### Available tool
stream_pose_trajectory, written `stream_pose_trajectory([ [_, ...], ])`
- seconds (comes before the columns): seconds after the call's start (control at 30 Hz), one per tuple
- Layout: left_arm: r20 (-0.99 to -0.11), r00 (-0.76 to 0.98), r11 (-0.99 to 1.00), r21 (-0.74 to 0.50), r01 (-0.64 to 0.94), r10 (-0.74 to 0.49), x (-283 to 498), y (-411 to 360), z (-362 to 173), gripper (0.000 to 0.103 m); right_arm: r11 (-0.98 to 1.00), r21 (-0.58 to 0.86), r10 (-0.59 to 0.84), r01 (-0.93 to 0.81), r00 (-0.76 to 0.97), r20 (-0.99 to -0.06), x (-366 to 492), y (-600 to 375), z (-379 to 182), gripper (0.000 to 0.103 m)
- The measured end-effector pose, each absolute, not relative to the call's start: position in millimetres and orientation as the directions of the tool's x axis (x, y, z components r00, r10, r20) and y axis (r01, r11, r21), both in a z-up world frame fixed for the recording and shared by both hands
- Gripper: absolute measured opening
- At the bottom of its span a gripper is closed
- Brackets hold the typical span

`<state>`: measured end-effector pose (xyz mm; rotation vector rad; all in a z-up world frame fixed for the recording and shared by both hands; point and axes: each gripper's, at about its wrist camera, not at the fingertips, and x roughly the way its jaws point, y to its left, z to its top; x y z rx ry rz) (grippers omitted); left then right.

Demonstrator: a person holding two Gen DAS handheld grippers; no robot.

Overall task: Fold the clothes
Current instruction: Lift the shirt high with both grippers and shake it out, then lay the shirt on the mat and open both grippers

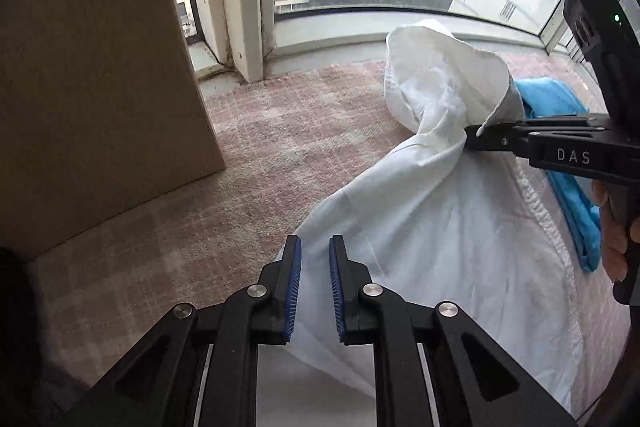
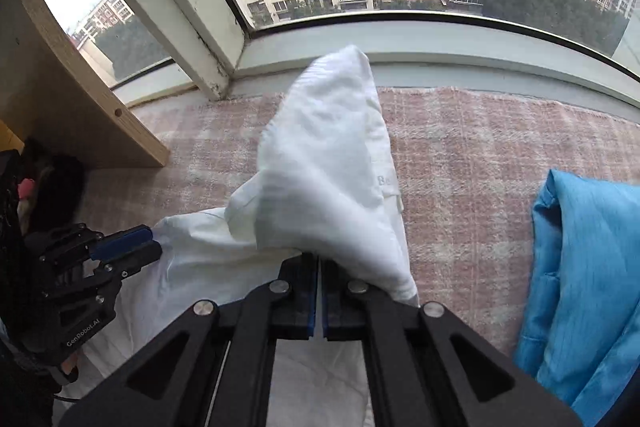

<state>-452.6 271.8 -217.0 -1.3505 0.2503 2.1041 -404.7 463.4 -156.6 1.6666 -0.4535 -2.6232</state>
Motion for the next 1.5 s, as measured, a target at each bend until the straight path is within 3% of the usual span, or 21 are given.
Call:
stream_pose_trajectory([
  [0.07,-0.856,-0.268,-0.765,-0.205,-0.611,0.443,-446.0,274.6,-210.0,0.018,-0.929,0.355,-0.276,-0.107,-0.441,-0.854,-404.4,455.6,-151.1,0.007],
  [0.17,-0.874,-0.264,-0.751,-0.156,-0.642,0.407,-440.1,286.4,-215.7,0.018,-0.928,0.359,-0.279,-0.095,-0.461,-0.842,-408.2,447.2,-135.2,0.007],
  [0.3,-0.893,-0.264,-0.761,-0.122,-0.637,0.364,-435.9,282.8,-230.7,0.018,-0.967,0.187,-0.086,-0.173,-0.471,-0.878,-418.0,457.1,-117.3,0.008],
  [0.4,-0.890,-0.287,-0.765,-0.099,-0.636,0.354,-428.2,272.2,-225.9,0.017,-0.950,0.169,-0.027,-0.262,-0.471,-0.882,-413.8,486.3,-111.0,0.008],
  [0.5,-0.861,-0.311,-0.773,-0.138,-0.619,0.402,-414.0,238.1,-195.6,0.017,-0.932,0.311,-0.182,-0.187,-0.502,-0.846,-394.1,491.0,-100.9,0.008],
  [0.6,-0.839,-0.346,-0.778,-0.136,-0.614,0.419,-393.8,190.5,-150.2,0.020,-0.938,0.340,-0.266,-0.063,-0.494,-0.828,-359.9,458.0,-88.0,0.010],
  [0.7,-0.833,-0.384,-0.802,-0.112,-0.587,0.398,-374.0,142.9,-107.6,0.027,-0.934,0.356,-0.334,0.021,-0.401,-0.853,-328.9,412.9,-104.4,0.029],
  [0.8,-0.855,-0.390,-0.854,-0.109,-0.509,0.342,-338.7,92.0,-91.2,0.033,-0.946,0.322,-0.320,0.043,-0.298,-0.899,-309.8,377.3,-138.6,0.029],
  [0.93,-0.900,-0.356,-0.911,-0.098,-0.400,0.253,-274.0,30.7,-96.6,0.036,-0.981,0.188,-0.194,0.048,-0.235,-0.952,-312.3,354.0,-182.8,0.029],
  [1.2,-0.964,-0.228,-0.944,-0.055,-0.325,0.135,-198.8,-33.2,-161.3,0.039,-0.977,0.211,-0.210,0.021,-0.252,-0.945,-292.1,350.5,-148.8,0.029],
  [1.43,-0.976,-0.148,-0.924,-0.093,-0.372,0.158,-204.2,-35.6,-201.3,0.039,-0.979,0.185,-0.199,0.081,-0.224,-0.954,-272.7,323.0,-137.9,0.029],
  [1.5,-0.976,-0.134,-0.917,-0.108,-0.384,0.171,-205.5,-33.3,-204.6,0.032,-0.980,0.174,-0.191,0.092,-0.224,-0.956,-268.5,322.3,-128.6,0.029],
])
